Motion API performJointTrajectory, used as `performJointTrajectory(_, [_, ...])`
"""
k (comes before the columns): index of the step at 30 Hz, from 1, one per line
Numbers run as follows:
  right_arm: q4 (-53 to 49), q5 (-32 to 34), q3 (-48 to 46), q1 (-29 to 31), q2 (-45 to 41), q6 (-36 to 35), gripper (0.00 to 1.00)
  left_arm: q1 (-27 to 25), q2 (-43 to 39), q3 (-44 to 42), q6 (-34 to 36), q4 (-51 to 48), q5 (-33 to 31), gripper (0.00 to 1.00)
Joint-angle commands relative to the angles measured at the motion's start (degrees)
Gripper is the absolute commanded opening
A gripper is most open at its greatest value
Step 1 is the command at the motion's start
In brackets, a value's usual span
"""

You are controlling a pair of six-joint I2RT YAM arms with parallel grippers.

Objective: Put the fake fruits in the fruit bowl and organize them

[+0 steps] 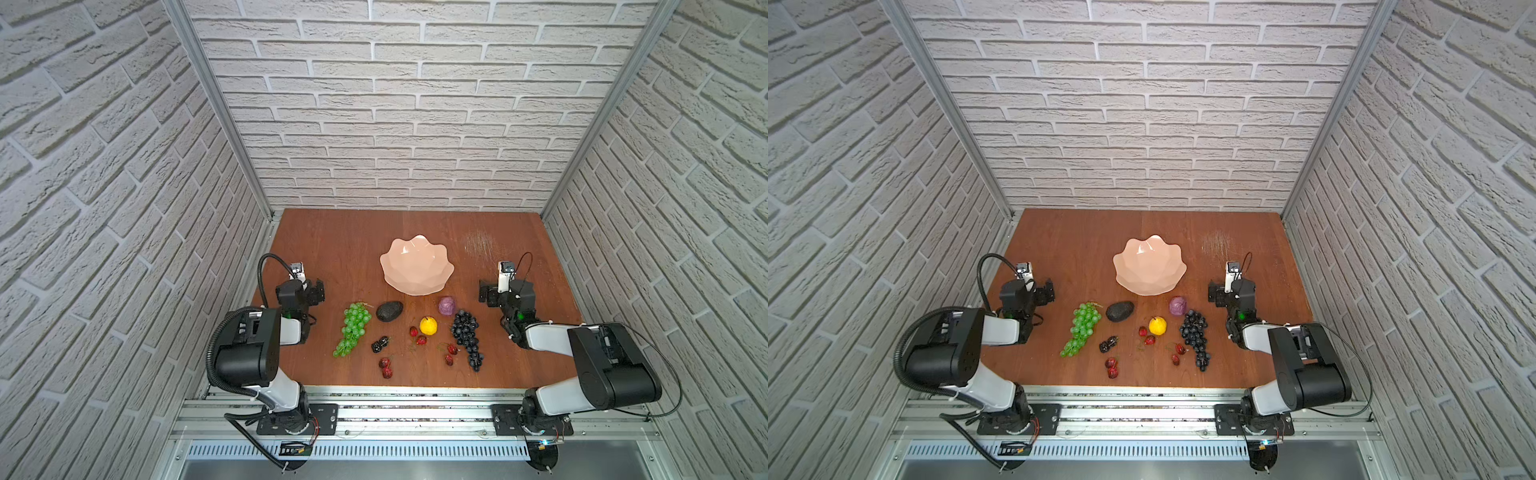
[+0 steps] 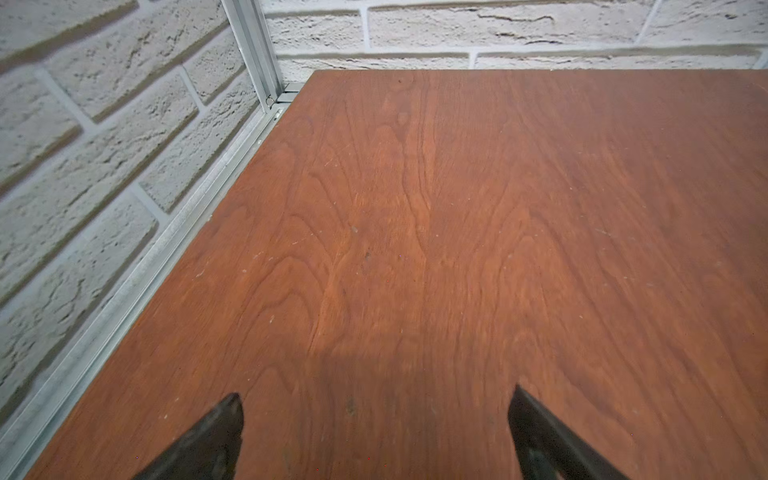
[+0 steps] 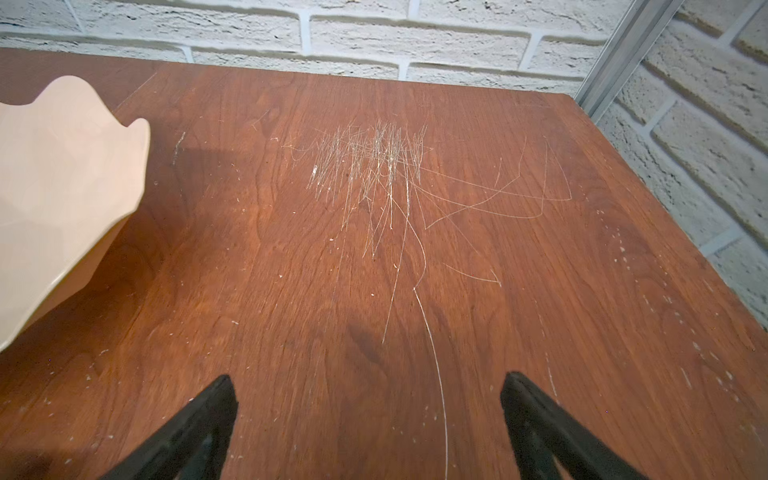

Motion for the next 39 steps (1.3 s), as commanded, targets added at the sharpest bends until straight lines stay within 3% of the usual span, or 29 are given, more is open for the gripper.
performJointTrajectory(1, [2.7,0.4,-0.1,-0.1,-0.9,0.7,1.0,0.1,-0.4,0.6,0.0,3.7,0.1,0.98])
performJointTrajectory(28, [3.0,0.4,-0.3,-0.1,-1.0,0.8,1.0,-0.1,-0.6,0.4,-0.2,4.1,-1.3,0.98])
performJointTrajectory(31, [2.3,0.8,-0.2,-0.1,-2.1,0.9,1.0,-0.1,-3.2,1.5,-2.0,-0.1,-5.4,0.98])
performJointTrajectory(36, [-12.7,0.5,5.6,-0.1,-9.0,0.5,1.0,-0.7,-8.1,7.2,-1.7,-13.8,-7.5,0.98])
performJointTrajectory(39, [-15.8,1.0,5.8,-0.1,-15.4,0.7,1.0,-2.5,-11.0,11.1,-1.8,-21.6,-11.8,0.98])
